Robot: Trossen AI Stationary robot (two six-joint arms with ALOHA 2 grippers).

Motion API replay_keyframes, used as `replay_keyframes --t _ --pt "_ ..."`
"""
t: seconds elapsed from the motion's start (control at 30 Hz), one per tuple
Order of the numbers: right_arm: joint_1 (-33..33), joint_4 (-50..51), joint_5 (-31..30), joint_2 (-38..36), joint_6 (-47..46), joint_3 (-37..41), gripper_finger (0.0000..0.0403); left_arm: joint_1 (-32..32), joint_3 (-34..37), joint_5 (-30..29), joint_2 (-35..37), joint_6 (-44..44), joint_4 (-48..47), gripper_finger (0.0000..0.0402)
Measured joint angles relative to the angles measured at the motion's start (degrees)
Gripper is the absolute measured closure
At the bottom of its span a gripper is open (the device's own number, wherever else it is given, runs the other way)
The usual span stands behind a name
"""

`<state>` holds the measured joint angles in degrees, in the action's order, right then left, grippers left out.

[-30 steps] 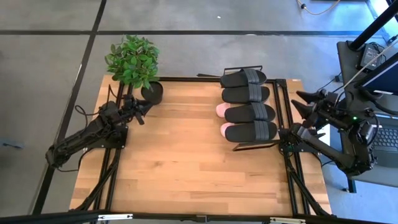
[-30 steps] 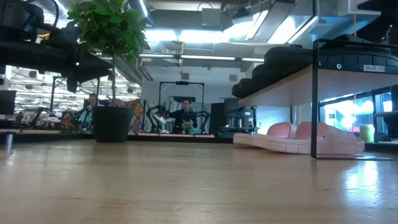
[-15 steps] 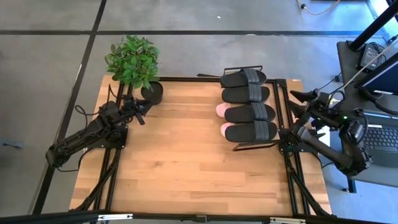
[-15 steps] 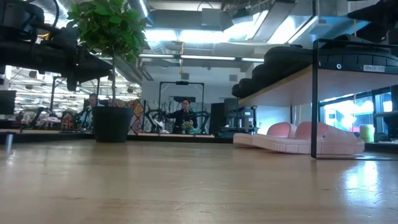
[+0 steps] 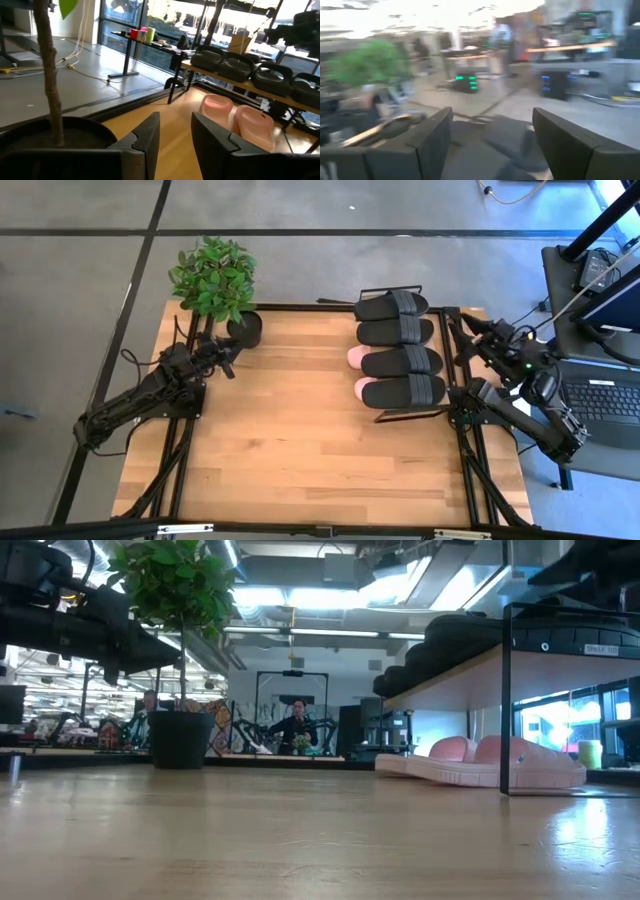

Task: Pick and place slides into the shelf
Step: Return to Home Position

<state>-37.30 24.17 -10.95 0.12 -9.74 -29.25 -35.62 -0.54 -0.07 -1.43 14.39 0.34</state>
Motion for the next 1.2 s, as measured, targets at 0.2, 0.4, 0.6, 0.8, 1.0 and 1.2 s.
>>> replay_keyframes --t 0.2,0.4,0.6,0.8,1.0,1.2 --pt "0.0 -1.3 -1.6 0.0 0.9 3.7 0.0128 0.0 0.0 -0.4 0.0 0.0 0.0 0.0298" --pt "0.0 -4.5 -2.8 0.0 1.0 7.4 0.0128 0.0 0.0 -0.5 0.0 0.0 0.0 0.0298" --pt "0.0 -10.2 -4.0 0.0 1.1 12.2 0.0128 0.0 0.0 -0.5 0.0 0.0 0.0 0.0298" --pt "0.0 -13.4 -11.4 0.0 3.0 15.4 0.0128 0.0 0.0 -0.5 0.0 0.0 0.0 0.0298" --pt "0.0 -14.8 -20.2 0.0 8.8 15.4 0.0128 0.0 0.0 -0.5 0.0 0.1 0.0 0.0298" --pt "0.0 -18.3 -21.1 0.0 14.7 15.4 0.0128 0.0 0.0 -0.5 0.0 0.0 0.0 0.0298"
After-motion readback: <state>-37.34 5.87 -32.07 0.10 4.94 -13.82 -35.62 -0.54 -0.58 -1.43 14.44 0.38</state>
